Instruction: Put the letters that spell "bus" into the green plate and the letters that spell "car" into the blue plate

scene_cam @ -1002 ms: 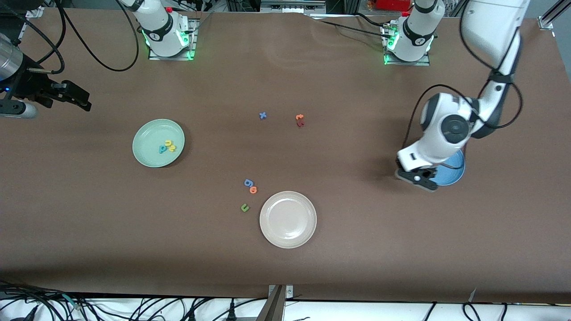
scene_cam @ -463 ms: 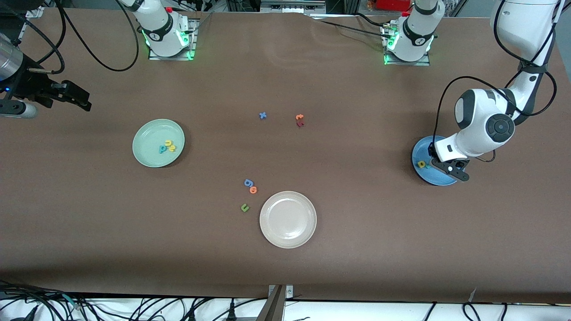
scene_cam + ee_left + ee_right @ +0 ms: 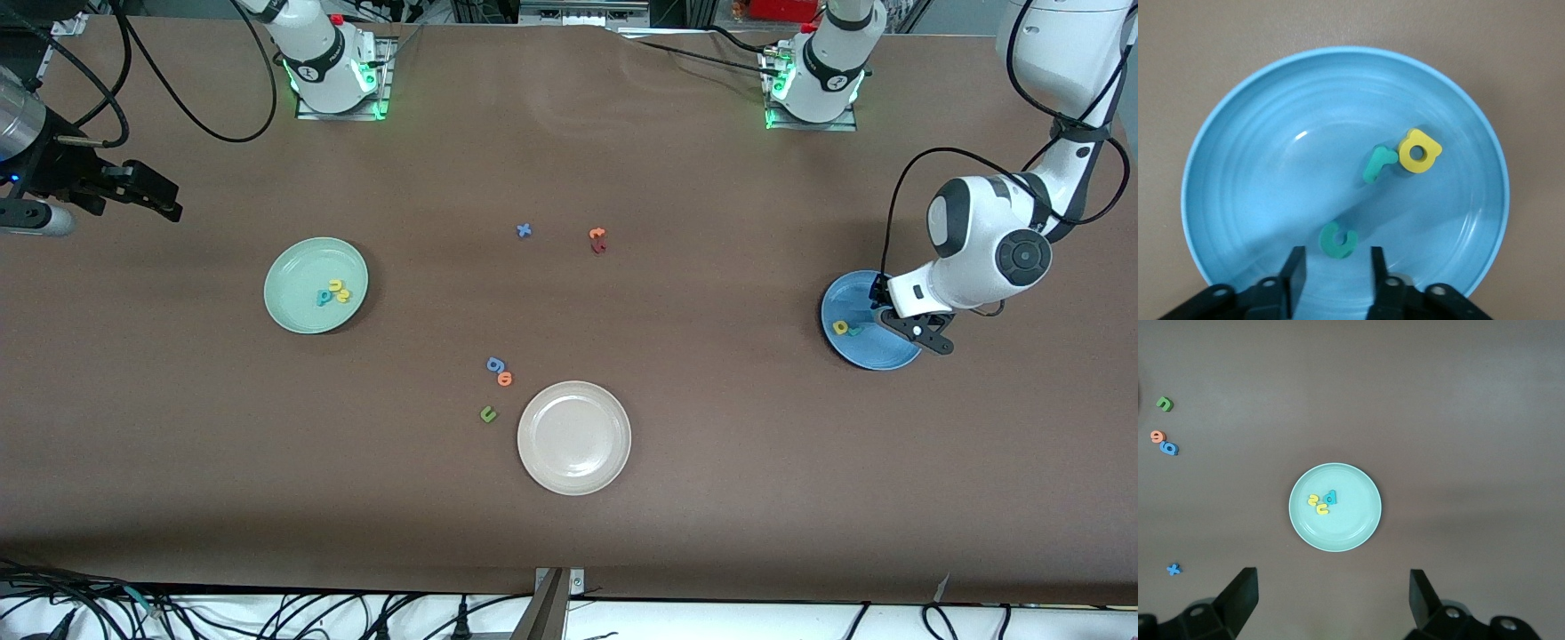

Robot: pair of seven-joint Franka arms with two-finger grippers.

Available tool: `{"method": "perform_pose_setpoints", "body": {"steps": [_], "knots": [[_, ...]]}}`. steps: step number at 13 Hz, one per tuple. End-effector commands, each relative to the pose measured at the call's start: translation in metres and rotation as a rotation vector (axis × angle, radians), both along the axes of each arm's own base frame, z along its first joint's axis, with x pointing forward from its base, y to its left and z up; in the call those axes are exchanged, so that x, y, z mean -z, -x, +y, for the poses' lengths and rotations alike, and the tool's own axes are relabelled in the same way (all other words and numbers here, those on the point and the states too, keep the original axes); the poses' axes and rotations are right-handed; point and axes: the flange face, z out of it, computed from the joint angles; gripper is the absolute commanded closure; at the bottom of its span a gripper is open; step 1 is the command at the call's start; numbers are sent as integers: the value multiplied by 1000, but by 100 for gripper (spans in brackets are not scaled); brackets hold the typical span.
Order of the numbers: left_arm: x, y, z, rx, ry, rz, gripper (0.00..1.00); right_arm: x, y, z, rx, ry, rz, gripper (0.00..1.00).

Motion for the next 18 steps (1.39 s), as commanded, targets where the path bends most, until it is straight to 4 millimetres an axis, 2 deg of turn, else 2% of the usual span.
{"method": "perform_pose_setpoints", "body": {"steps": [1, 2, 3, 6, 8, 9, 10, 11, 13, 16, 18], "knots": [[2, 1, -1, -1, 21, 7, 38, -1, 3, 1, 2, -4, 1, 0], [-2, -1, -2, -4, 19, -1, 28, -1, 3, 1, 2, -4, 1, 0], [-9, -6, -4, -9, 16, -18, 0, -1, 3, 0, 4, -4, 1, 0], [-61, -28, -12, 8, 7, -115, 0, -1, 3, 1, 2, -4, 1, 0], [-105, -41, -24, 8, 18, -184, 0, -1, 3, 1, 2, -4, 1, 0], [-133, -49, -30, -8, 33, -198, 0, -1, 3, 1, 2, -4, 1, 0], [-158, -59, -50, -15, 36, -167, 0, -1, 3, 1, 2, -4, 1, 0], [-183, -67, -59, -95, 28, -119, 0, -2, 4, 1, 2, -4, 0, 0], [-233, -76, -90, -155, 8, -112, 0, -2, 4, 1, 4, -4, 0, 0], [-283, -71, -96, -197, 28, -188, 0, -1, 3, 0, 4, -4, 1, 0], [-310, -74, -95, -308, 30, -240, 0, -1, 3, 0, 4, -4, 1, 0]]}}
